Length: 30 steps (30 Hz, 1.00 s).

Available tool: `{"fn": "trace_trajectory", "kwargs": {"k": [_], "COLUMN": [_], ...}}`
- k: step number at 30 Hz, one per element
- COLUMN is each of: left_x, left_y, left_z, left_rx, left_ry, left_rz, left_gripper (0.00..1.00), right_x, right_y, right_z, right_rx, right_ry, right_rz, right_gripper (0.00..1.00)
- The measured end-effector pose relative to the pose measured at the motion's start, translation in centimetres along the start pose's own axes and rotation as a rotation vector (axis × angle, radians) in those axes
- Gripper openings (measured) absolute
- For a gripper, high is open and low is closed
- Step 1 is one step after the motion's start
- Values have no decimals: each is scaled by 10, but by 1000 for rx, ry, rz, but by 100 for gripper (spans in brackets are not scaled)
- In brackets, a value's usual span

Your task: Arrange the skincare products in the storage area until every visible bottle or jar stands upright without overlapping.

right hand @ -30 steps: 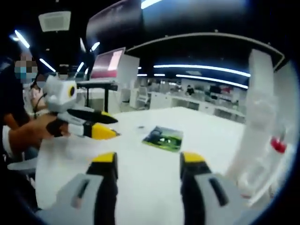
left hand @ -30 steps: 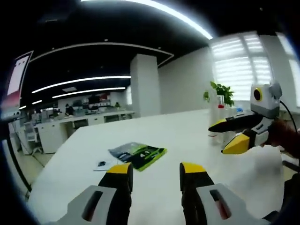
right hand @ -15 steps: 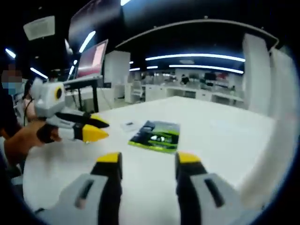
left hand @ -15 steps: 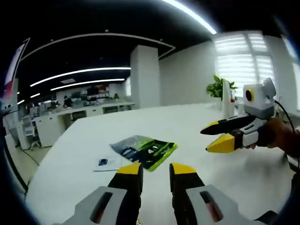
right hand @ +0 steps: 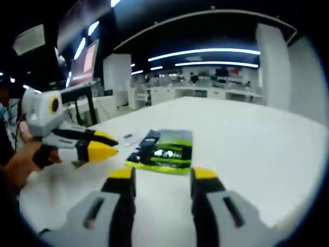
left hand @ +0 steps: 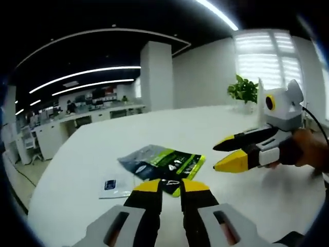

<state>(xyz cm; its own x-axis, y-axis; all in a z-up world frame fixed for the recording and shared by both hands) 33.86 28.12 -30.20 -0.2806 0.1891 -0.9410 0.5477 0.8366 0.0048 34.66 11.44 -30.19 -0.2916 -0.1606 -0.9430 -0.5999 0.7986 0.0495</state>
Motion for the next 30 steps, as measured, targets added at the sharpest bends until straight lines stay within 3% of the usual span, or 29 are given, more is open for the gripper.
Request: {"fn": "trace_trajectory", "kwargs": {"k": [10,14,17,30], "left_x": [10,14,13,15], "left_y": [5,3,3,0], "left_z": [16,17,17,17], "left_rx": [41,39,34,30], "left_ry": [51,74,70,105], "left_rz": [-38,-28,-19,27], "left_gripper": [0,0,0,0], "right_x": [5,12,7,3], "right_y": [-12,-13,-13,-17], "right_z": [22,28,26,33], "right_rx": [30,23,25,19], "right_ry": [21,25,1,25], "right_rz": [19,52,41,79], "right_gripper": [40,41,41,40]}}
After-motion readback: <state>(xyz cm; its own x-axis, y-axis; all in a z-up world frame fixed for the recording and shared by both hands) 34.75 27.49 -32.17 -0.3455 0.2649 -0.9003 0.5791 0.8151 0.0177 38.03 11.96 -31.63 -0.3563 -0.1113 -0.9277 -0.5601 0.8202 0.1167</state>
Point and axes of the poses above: the point that each gripper's makers call its tool centre point, and the gripper's own axes: z roughly forward along the fingers, y roughly to its left, x roughly out of its underside, the point moved 7 cm from there along -z, roughly backward along the fingers, and after that the axes turned 2 degrees about z, right-handed, at the moved point
